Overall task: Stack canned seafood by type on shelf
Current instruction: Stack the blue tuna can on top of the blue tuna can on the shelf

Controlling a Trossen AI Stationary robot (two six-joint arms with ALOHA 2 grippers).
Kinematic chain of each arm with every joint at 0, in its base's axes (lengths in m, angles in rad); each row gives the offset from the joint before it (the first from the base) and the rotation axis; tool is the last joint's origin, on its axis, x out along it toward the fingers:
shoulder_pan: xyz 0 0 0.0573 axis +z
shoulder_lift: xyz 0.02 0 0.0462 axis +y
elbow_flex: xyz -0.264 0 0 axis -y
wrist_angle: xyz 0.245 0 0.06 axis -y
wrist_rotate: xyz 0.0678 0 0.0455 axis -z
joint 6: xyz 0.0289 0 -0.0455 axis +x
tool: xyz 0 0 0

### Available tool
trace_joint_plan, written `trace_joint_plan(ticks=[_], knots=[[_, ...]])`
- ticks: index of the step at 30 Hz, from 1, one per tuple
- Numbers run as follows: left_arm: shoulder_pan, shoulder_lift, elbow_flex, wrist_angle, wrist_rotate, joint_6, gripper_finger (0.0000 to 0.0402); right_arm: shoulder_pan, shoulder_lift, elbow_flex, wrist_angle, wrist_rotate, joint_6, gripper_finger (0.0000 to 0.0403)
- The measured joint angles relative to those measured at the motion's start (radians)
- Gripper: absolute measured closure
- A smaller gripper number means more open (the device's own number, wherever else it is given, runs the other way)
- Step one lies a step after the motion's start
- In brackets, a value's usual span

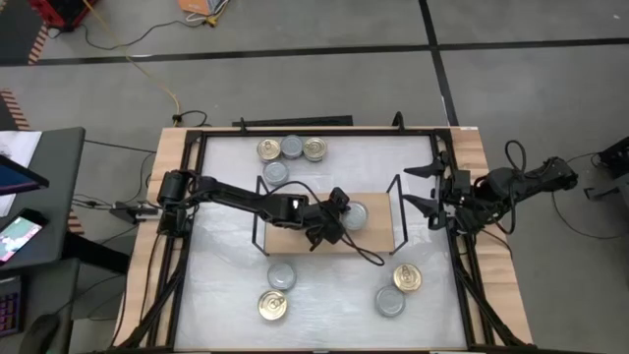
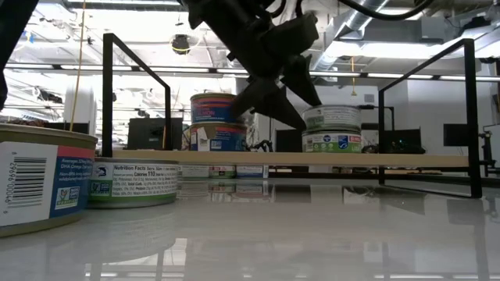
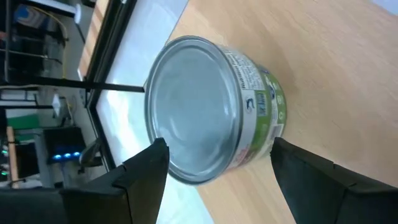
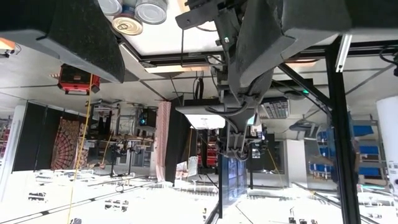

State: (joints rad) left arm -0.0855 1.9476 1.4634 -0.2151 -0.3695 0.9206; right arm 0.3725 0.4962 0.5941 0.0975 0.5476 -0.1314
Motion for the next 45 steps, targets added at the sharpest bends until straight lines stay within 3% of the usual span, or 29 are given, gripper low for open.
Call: trace_joint_plan(ticks=[10, 17, 24, 28, 39, 45], knots=[[0.002, -0.001, 0.088, -0.122, -0.001, -0.057, 0.0132, 0.000, 0.000, 0.000, -0.006, 0.000, 0.001, 0.0074], [-0.035, -0.081, 0.102, -0.220, 0.063, -0.249, 0.0144, 0.000, 0.000, 0.000, -0.023, 0.000, 0.001, 0.0074], [-0.189, -0.135, 0.102, -0.233, -0.034, -0.278, 0.0179, -0.002, -0.001, 0.000, -0.032, 0.000, 0.001, 0.0074], [-0.255, -0.169, 0.102, -0.331, -0.111, -0.381, 0.0188, -0.002, -0.001, 0.000, -0.030, 0.001, 0.004, 0.0074], [-0.230, -0.437, 0.098, -0.548, -0.172, -0.814, 0.0190, -0.002, -0.001, 0.000, -0.019, 0.001, 0.018, 0.0074], [-0.131, -0.605, -0.071, -0.513, -0.281, -0.896, 0.0190, -0.002, 0.001, 0.000, -0.016, 0.002, 0.018, 0.0074]])
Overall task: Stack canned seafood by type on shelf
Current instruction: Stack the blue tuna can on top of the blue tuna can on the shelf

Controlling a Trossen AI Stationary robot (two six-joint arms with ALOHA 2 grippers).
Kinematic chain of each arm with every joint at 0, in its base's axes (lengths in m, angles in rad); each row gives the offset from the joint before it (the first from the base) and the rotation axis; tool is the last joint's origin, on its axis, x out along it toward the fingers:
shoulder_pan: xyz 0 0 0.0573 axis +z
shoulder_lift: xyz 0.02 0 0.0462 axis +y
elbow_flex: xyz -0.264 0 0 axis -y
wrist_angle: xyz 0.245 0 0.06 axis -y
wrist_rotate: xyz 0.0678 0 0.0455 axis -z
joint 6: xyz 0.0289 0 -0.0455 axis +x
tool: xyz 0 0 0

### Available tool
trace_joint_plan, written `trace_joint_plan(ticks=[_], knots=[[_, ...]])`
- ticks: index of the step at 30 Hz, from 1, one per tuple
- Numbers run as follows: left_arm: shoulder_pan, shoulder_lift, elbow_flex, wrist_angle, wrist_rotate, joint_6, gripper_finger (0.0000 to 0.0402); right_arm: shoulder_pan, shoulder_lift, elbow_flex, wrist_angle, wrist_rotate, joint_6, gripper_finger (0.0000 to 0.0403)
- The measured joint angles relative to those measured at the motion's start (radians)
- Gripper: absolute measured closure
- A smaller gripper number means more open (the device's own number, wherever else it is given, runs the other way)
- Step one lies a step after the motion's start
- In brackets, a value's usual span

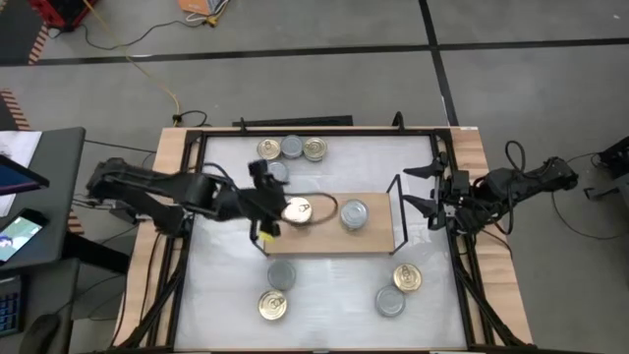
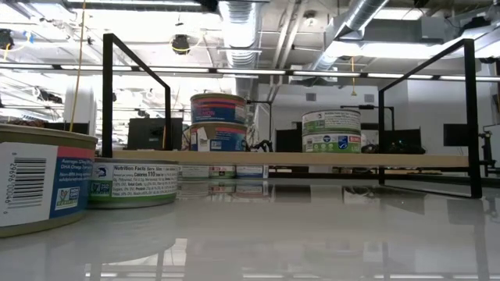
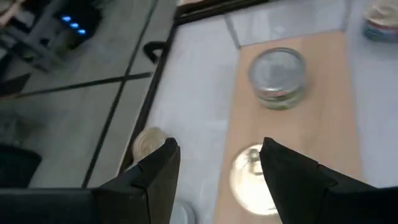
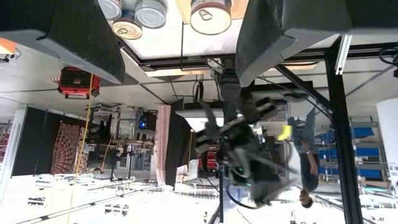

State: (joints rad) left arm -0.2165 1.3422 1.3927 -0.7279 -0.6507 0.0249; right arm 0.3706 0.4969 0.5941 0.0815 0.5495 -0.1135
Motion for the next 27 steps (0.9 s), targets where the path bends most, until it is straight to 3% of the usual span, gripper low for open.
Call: trace_joint_plan(ticks=[4, 10, 18, 27], knots=[[0.139, -0.132, -0.172, 0.153, 0.080, -0.001, 0.0190, 0.000, 0.000, 0.000, 0.001, 0.001, 0.000, 0.0074], [0.468, -0.239, -0.337, 0.248, 0.304, -0.100, 0.0190, 0.000, 0.000, 0.000, 0.009, 0.002, -0.004, 0.0074], [0.789, -0.177, -0.381, 0.255, 0.562, -0.170, 0.0190, 0.000, 0.000, 0.000, 0.009, 0.002, -0.008, 0.0074], [0.965, -0.016, -0.381, 0.257, 0.732, -0.232, 0.0190, 0.000, 0.000, 0.000, 0.002, 0.002, -0.011, 0.0074]])
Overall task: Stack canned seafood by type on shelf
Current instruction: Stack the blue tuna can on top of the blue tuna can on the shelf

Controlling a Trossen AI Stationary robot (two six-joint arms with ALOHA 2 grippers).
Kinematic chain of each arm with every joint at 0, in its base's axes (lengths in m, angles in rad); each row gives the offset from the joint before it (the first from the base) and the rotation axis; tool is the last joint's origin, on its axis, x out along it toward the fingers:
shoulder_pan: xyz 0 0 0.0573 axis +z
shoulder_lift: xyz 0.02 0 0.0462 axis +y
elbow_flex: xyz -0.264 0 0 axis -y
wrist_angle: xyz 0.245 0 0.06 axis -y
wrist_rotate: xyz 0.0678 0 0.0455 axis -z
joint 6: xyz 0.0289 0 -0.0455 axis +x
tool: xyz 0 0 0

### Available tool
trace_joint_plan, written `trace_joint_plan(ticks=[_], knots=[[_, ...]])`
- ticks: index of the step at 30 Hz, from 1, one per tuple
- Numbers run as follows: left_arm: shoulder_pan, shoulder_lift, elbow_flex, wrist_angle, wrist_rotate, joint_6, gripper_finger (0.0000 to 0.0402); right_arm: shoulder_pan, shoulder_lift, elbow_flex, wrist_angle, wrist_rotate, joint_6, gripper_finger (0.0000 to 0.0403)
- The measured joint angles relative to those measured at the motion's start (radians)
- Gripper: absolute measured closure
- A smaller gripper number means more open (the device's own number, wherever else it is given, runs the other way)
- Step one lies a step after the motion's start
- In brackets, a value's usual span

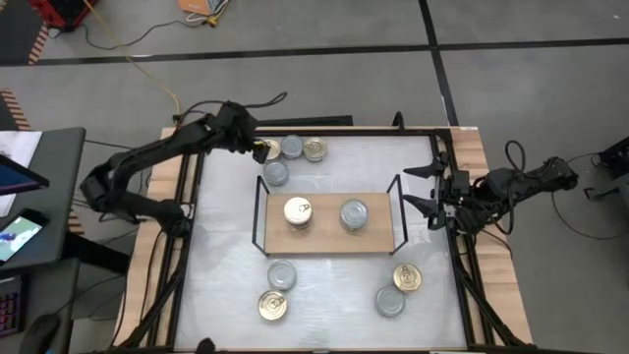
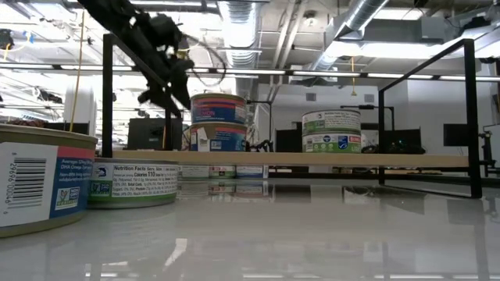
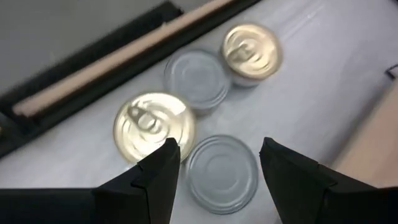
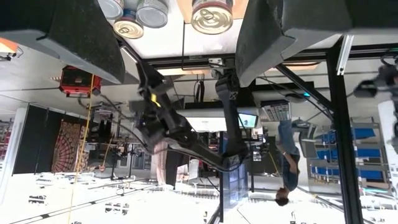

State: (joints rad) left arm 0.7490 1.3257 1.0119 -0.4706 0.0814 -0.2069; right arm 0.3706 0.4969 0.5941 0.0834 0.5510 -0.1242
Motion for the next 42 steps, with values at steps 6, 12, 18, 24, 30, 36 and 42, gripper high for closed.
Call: trace_joint_plan(ticks=[6, 12, 18, 24, 30, 36, 42], knots=[[0.066, 0.135, 0.000, -0.011, 0.016, 0.001, 0.0190, 0.000, 0.000, 0.000, -0.002, 0.000, 0.000, 0.0074], [0.115, 0.241, 0.000, -0.010, 0.035, 0.004, 0.0205, 0.000, 0.000, 0.000, -0.008, 0.000, 0.001, 0.0074], [0.152, 0.299, 0.000, 0.008, 0.026, 0.011, 0.0227, 0.000, 0.000, 0.000, -0.017, 0.000, 0.011, 0.0074], [0.181, 0.310, 0.000, 0.015, 0.024, 0.020, 0.0254, 0.000, 0.000, 0.000, -0.017, 0.000, 0.012, 0.0074], [0.204, 0.309, 0.000, -0.005, 0.023, 0.058, 0.0327, 0.000, 0.000, 0.000, -0.017, 0.000, 0.012, 0.0074], [0.214, 0.305, -0.045, -0.013, 0.026, 0.098, 0.0394, 0.000, 0.000, 0.000, -0.017, 0.000, 0.014, 0.0074], [0.217, 0.283, -0.091, -0.025, 0.018, 0.108, 0.0400, 0.000, 0.009, 0.000, -0.017, -0.001, 0.019, 0.0074]])
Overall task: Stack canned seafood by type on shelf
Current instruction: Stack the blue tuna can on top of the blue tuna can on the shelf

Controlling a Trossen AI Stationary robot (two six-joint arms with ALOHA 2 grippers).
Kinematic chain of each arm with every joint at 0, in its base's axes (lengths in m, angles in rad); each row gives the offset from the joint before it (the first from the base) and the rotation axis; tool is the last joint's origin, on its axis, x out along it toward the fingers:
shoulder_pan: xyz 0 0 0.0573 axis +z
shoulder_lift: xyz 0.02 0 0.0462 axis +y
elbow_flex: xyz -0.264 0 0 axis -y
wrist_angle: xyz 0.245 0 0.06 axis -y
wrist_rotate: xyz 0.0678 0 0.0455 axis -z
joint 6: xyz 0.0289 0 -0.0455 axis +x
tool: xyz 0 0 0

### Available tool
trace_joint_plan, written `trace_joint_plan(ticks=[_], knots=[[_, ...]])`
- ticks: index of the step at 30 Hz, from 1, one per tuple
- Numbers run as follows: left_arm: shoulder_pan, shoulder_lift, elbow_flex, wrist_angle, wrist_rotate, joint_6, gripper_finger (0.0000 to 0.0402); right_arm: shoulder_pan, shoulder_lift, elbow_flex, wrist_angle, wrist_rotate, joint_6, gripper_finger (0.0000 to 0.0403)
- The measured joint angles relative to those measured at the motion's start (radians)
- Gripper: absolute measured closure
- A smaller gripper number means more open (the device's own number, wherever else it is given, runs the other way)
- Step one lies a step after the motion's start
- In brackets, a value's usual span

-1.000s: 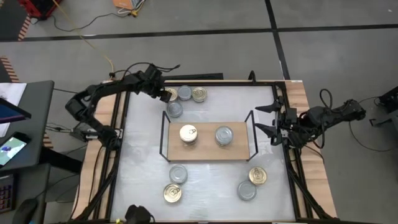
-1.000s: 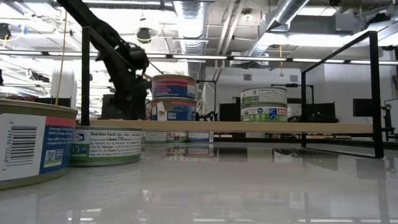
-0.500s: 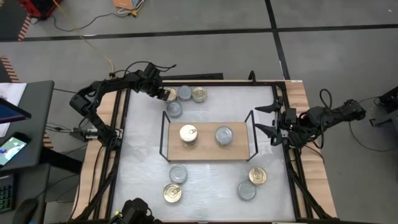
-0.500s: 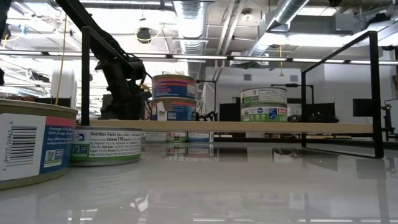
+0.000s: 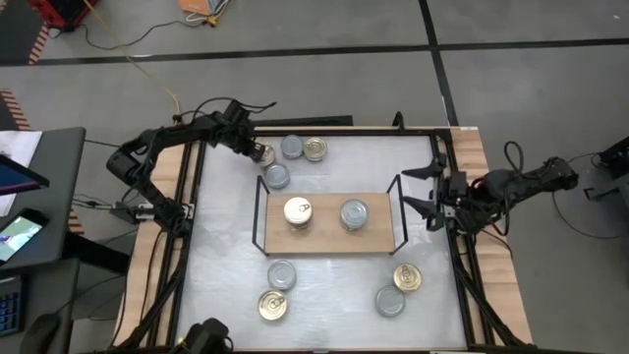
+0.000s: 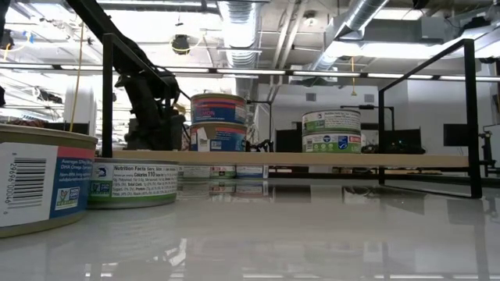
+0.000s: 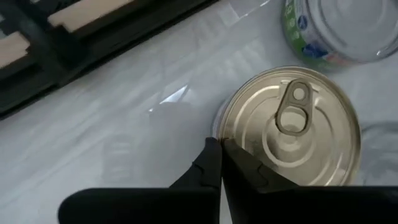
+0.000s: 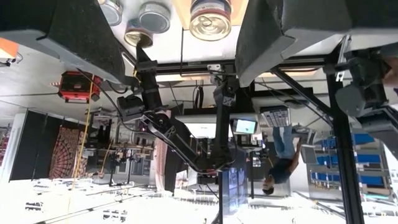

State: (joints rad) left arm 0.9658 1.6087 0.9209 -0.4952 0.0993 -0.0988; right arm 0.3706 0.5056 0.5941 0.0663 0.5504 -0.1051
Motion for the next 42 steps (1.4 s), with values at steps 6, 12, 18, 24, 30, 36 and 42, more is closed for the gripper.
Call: trace_joint_plan(ticks=[6, 12, 18, 24, 30, 36, 42], knots=[[0.025, -0.047, -0.026, -0.036, -0.037, 0.001, 0.0401, 0.000, 0.000, 0.000, 0.001, 0.000, 0.003, 0.0074], [0.067, -0.055, -0.055, -0.078, -0.052, -0.014, 0.0401, 0.000, 0.000, 0.000, 0.002, 0.000, 0.003, 0.0074], [0.090, -0.076, -0.072, -0.078, -0.070, 0.008, 0.0401, 0.000, 0.000, 0.000, 0.002, 0.000, 0.003, 0.0074], [0.091, -0.207, -0.069, -0.114, -0.088, 0.071, 0.0401, 0.000, 0.000, 0.000, 0.001, 0.000, 0.002, 0.0074], [0.058, -0.414, -0.068, -0.164, -0.173, 0.148, 0.0391, -0.001, 0.000, 0.000, 0.007, 0.000, 0.000, 0.0074], [-0.037, -0.524, -0.067, -0.171, -0.212, 0.241, 0.0308, -0.005, 0.007, 0.000, 0.028, 0.000, -0.001, 0.0074], [-0.152, -0.527, -0.067, -0.162, -0.256, 0.397, 0.0199, -0.029, 0.018, 0.000, 0.029, 0.000, 0.000, 0.0074]])
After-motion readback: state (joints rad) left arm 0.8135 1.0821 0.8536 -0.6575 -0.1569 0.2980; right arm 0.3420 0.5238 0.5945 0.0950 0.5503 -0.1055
